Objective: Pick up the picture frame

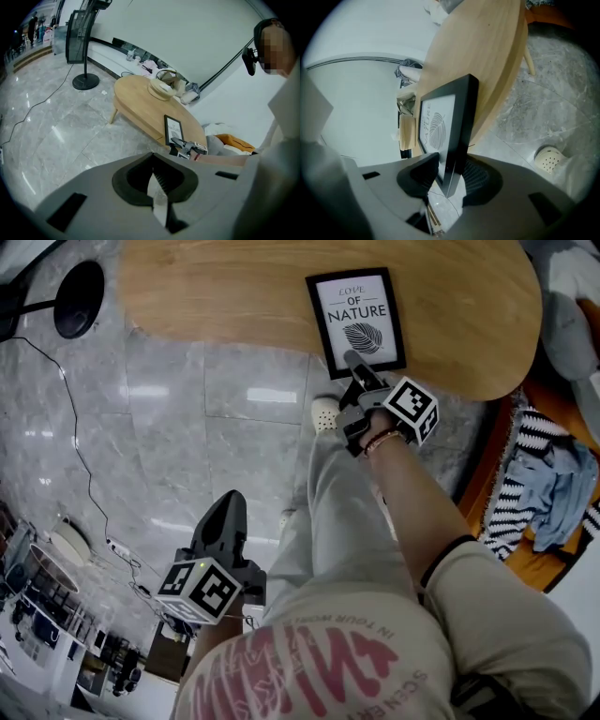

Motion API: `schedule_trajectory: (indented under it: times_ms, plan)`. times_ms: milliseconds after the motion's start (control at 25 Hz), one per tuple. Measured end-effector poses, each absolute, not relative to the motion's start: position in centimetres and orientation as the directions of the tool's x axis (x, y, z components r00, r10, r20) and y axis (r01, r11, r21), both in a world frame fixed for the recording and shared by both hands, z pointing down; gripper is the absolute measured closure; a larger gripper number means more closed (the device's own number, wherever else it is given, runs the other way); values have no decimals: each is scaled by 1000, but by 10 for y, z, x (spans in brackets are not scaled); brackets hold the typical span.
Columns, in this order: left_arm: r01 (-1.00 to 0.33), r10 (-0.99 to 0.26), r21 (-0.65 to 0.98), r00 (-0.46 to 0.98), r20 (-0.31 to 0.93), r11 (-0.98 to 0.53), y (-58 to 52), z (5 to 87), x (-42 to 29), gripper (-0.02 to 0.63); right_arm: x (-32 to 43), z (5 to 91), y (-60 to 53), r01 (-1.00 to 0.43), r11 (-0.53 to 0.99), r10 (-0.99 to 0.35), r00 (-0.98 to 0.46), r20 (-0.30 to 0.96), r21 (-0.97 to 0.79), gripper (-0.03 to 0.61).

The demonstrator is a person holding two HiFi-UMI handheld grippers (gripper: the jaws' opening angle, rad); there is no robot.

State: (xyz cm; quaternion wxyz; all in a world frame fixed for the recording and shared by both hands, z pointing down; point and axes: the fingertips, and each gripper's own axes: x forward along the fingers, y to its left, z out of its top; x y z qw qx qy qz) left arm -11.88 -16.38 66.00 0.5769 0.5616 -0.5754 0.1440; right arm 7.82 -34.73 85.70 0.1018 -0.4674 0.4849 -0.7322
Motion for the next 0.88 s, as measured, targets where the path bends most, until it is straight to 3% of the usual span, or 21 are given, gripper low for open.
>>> schedule_trajectory:
  times_ms: [320, 520, 880]
  plan:
    - [-807, -513, 496, 292, 807, 321, -178, 648, -123, 611, 80, 851, -325, -298, -549, -562, -560, 608, -781, 437]
    - [-815, -530, 503, 302, 793, 288, -187, 648, -124, 611, 81, 830, -330, -300, -499, -586, -575, 571, -813, 482]
    - [-837, -573, 498, 300, 763, 225, -196, 620, -126, 611, 98, 800, -327, -387, -493, -566, -537, 625, -779, 497]
